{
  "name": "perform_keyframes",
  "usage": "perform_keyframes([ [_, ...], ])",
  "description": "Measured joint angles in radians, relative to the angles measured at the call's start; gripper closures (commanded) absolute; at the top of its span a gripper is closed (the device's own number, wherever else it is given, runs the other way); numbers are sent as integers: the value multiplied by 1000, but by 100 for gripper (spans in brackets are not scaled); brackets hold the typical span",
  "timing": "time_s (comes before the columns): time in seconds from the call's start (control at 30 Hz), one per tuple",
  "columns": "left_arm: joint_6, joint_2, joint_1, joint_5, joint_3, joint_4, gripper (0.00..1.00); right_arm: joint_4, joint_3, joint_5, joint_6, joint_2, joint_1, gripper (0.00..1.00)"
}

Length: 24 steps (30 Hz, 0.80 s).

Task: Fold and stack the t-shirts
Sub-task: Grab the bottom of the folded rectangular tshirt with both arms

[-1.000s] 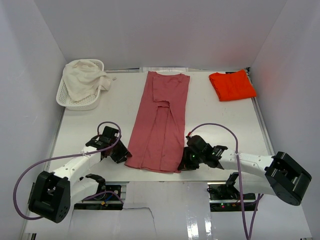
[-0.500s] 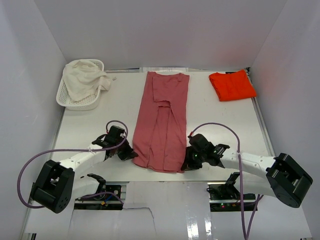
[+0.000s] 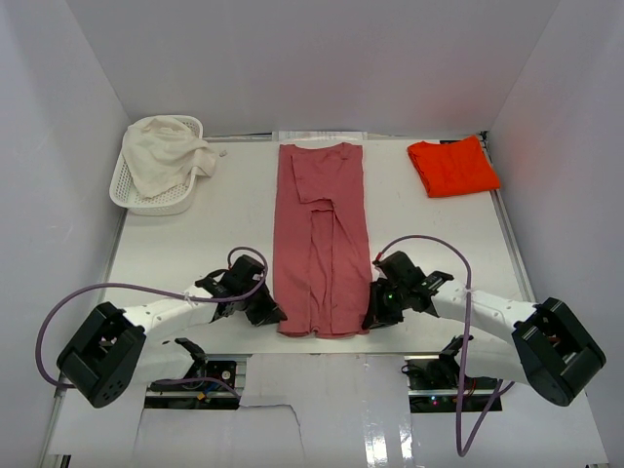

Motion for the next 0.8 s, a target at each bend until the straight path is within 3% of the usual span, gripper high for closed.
perform_keyframes([
  [0.53,-48,24,-49,5,6,21,100,-125,21,-34,-87,-38,-43,92],
  [0.8,-47,18,-50,-20,34,-53,100,-174,84,-69,-115,-86,-44,92],
])
